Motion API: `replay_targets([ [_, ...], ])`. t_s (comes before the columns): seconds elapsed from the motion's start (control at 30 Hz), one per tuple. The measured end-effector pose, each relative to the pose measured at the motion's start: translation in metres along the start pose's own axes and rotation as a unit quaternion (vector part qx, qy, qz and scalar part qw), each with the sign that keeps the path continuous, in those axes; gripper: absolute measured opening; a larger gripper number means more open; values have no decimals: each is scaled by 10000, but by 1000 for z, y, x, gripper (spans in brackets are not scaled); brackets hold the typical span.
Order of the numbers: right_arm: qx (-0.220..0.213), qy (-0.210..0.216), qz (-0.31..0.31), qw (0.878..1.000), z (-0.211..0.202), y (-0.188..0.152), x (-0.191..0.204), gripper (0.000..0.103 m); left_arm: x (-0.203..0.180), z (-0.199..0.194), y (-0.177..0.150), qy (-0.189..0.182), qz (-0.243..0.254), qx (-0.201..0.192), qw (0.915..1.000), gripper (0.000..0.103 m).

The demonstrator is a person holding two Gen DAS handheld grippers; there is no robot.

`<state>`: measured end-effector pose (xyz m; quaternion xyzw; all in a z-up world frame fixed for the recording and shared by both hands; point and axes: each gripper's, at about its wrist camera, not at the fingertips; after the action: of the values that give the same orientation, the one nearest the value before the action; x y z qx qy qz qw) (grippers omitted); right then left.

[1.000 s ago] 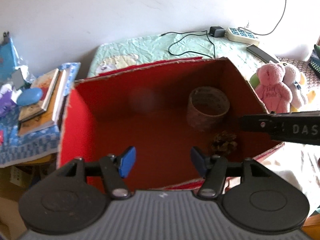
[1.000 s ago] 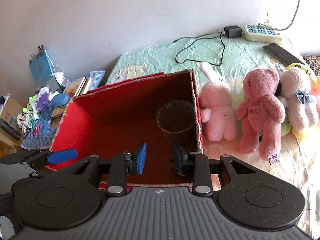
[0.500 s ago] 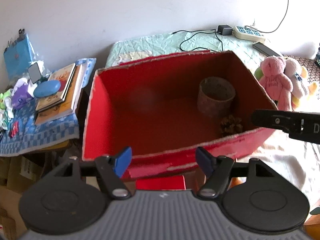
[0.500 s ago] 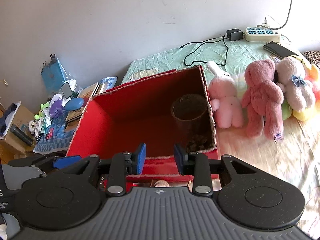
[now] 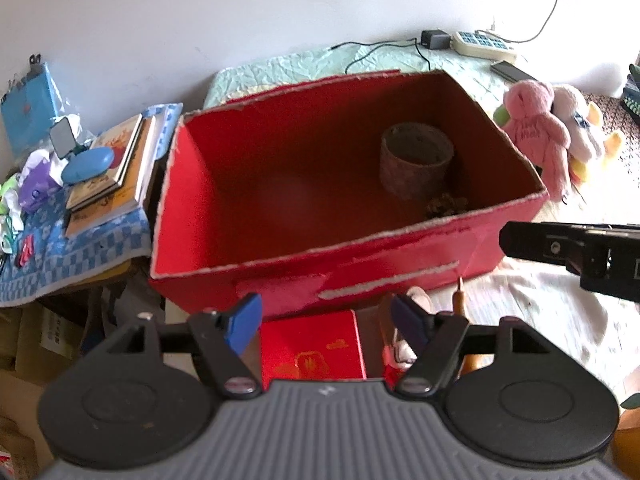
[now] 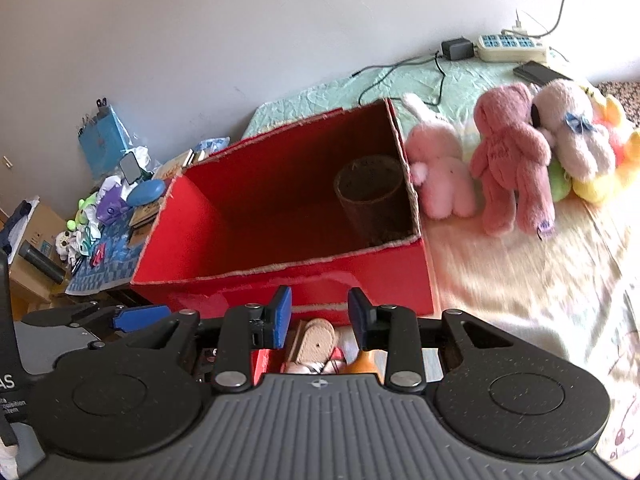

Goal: Organize objects
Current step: 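Grasp the orange gourd by its body with the right tool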

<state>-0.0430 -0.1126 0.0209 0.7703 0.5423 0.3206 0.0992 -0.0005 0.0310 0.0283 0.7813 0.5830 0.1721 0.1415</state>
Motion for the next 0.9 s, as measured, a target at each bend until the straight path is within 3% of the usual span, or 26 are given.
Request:
replay_targets([
  [0.77, 640, -14, 313, 9975, 26, -21, -25, 34, -25, 24, -10, -47, 302, 412, 9987, 78],
  [0.9, 753, -30, 343, 9966, 31, -23, -30, 38, -28, 28, -9, -67, 319, 509, 9982, 78],
])
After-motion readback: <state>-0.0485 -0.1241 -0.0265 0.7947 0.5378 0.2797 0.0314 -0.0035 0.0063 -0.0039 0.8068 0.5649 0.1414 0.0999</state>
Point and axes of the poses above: each gripper's, at about its wrist camera, not at the fingertips, and z roughly the way its jaws point, x to its left, y to its top, and after that the axes turned 8 degrees about x, right-handed
